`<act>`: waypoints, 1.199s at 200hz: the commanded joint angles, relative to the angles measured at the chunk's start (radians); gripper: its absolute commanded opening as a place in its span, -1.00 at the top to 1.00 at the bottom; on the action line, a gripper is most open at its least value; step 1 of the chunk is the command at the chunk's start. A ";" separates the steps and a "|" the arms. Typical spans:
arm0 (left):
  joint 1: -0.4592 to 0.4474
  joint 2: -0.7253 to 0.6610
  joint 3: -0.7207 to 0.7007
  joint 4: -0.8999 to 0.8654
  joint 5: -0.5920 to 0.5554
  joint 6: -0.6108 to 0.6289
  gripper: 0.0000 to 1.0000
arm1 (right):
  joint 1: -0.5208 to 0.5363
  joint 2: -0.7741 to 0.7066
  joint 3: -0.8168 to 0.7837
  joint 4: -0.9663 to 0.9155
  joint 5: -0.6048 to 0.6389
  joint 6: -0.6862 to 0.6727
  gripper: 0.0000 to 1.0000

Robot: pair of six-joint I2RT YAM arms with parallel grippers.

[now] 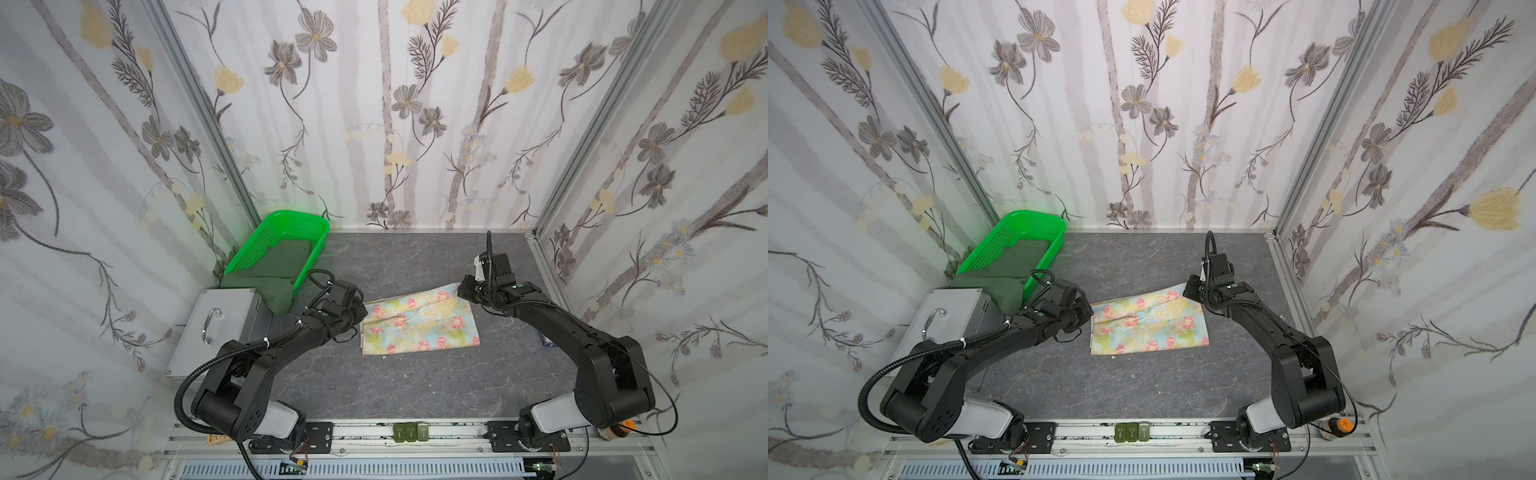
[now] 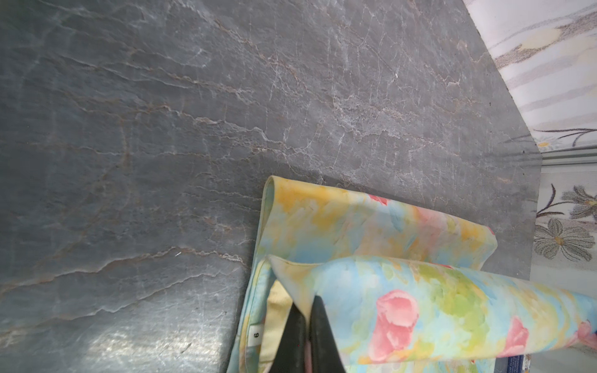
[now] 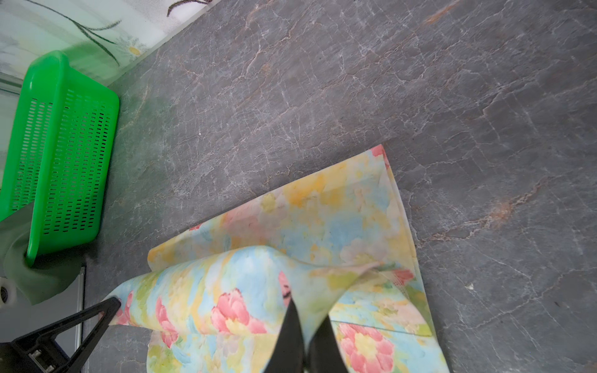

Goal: Fold and stack skirts
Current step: Fold the skirt at the center of the table.

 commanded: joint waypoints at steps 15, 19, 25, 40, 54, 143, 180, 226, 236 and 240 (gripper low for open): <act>0.016 0.010 0.016 0.026 -0.016 0.010 -0.30 | -0.008 0.037 0.022 0.068 0.019 0.004 0.32; 0.017 0.009 0.019 0.027 -0.017 0.011 -0.36 | -0.009 0.040 0.025 0.073 0.019 0.004 0.22; 0.018 0.007 0.021 0.027 -0.017 0.011 -0.39 | -0.011 0.038 0.028 0.075 0.021 0.004 0.11; 0.018 -0.016 0.018 0.024 -0.011 0.015 -0.46 | -0.012 0.022 0.031 0.073 0.031 0.001 -0.20; 0.017 -0.057 -0.004 0.024 -0.006 0.016 -0.57 | -0.014 -0.008 0.026 0.066 0.046 -0.006 -0.36; -0.044 -0.245 -0.235 0.019 0.105 0.012 -0.19 | -0.004 -0.239 -0.266 0.021 0.051 -0.006 -0.19; -0.107 -0.164 -0.182 0.024 0.072 0.048 -0.03 | -0.002 -0.227 -0.346 0.058 0.054 -0.001 -0.09; -0.126 -0.101 -0.188 0.024 0.076 0.045 0.20 | -0.003 -0.174 -0.374 0.095 0.049 -0.002 0.24; -0.134 -0.110 -0.198 0.024 0.072 0.038 0.21 | -0.002 -0.179 -0.386 0.099 0.054 -0.002 0.24; -0.134 -0.113 -0.205 0.024 0.072 0.035 0.22 | -0.002 -0.180 -0.389 0.102 0.053 -0.003 0.25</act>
